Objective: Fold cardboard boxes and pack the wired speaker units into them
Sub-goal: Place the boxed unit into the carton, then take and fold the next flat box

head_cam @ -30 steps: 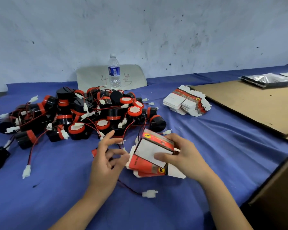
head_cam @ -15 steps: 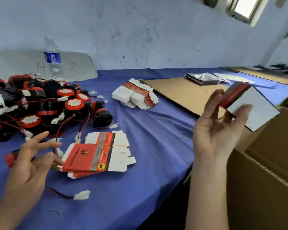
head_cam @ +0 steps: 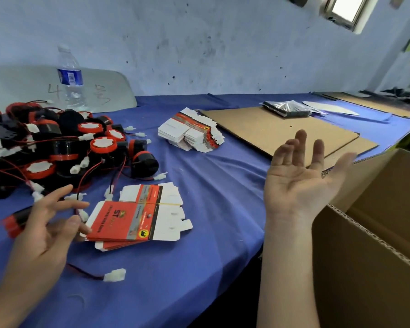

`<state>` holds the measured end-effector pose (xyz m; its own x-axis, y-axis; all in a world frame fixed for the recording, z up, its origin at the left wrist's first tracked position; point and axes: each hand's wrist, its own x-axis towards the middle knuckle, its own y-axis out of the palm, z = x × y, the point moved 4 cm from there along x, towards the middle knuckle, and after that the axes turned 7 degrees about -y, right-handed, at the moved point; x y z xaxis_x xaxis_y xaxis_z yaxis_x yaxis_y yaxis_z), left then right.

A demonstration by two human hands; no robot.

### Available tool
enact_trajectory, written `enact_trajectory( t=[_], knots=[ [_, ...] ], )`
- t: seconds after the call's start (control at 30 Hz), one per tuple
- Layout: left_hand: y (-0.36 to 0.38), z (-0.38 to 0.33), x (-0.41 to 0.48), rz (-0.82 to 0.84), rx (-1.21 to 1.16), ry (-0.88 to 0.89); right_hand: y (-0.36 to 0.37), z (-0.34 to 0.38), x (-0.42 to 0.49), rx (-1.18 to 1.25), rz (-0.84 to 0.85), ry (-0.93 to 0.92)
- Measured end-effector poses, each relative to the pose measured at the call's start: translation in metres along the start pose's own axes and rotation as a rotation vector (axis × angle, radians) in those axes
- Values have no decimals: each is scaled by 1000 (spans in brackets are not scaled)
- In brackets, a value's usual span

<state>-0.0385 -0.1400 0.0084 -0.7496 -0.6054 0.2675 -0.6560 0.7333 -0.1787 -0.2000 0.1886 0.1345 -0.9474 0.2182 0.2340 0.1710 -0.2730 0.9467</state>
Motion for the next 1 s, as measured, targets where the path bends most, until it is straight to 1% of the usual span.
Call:
enact_trajectory(
  t=[0.03, 0.07, 0.1, 0.13, 0.2, 0.23, 0.3, 0.33, 0.37, 0.4, 0.5, 0.57, 0.73, 0.83, 1.0],
  knots=[
    [3, -13, -5, -5, 37, 73, 0, -5, -1, -111, 55, 2],
    [4, -21, -11, -20, 75, 108, 2, -11, -2, -263, 144, 29],
    [5, -22, -17, -26, 104, 125, 4, -19, -4, -461, 254, 58],
    [9, -23, -23, -5, 133, 123, 5, -30, -9, -708, 388, 90],
    [13, -25, -27, 23, 223, 141, 2, -59, -26, -1157, 719, 203],
    [13, -25, -27, 34, 275, 145, -4, -78, -40, -1321, 904, 303],
    [16, -30, -26, 48, 323, 144, -25, -112, -67, -1605, 1254, 509],
    [16, -31, -28, 55, 337, 146, -34, -127, -81, -1715, 1394, 592],
    [18, -30, -29, 63, 341, 144, -42, -135, -90, -1804, 1483, 635],
    [15, -29, -30, 63, 353, 152, -44, -143, -97, -1850, 1527, 640],
    [13, -27, -28, 73, 393, 158, -41, -148, -94, -1885, 1547, 559],
    [13, -24, -28, 84, 433, 163, -40, -146, -87, -1867, 1543, 493],
    [15, -17, -26, 164, 537, 142, -43, -143, -79, -1781, 1494, 487],
    [13, -17, -24, 170, 498, 153, -44, -141, -75, -1739, 1417, 475],
    [12, -20, -25, 117, 419, 192, -41, -140, -75, -1707, 1406, 473]
  ],
)
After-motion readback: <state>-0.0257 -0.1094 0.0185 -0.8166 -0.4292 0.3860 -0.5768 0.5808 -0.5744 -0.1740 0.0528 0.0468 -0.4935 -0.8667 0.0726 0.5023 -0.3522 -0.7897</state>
